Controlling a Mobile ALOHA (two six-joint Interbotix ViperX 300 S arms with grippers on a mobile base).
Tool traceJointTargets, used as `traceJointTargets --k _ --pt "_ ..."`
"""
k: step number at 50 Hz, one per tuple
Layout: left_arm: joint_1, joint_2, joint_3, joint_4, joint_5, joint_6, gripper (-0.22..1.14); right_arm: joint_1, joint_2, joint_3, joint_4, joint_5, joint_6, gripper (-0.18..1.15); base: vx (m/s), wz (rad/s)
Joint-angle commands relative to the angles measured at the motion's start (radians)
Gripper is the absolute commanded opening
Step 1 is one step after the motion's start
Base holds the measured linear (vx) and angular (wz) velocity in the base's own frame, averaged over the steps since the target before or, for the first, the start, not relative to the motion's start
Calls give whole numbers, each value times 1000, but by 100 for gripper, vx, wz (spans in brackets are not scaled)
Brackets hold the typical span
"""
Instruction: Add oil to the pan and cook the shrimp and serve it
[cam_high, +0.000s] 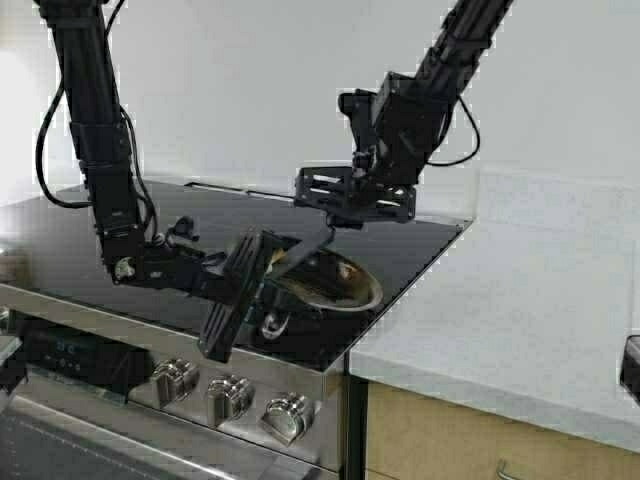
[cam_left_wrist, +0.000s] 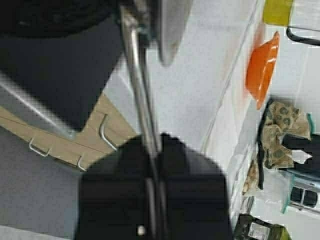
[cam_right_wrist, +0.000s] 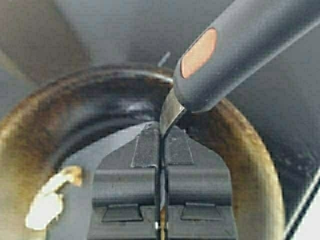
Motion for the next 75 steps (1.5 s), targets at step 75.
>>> traceJointTargets --k 75 --pt "-5 60 -31 -130 -186 5 2 -29 -210 -15 0 71 -84 7 0 0"
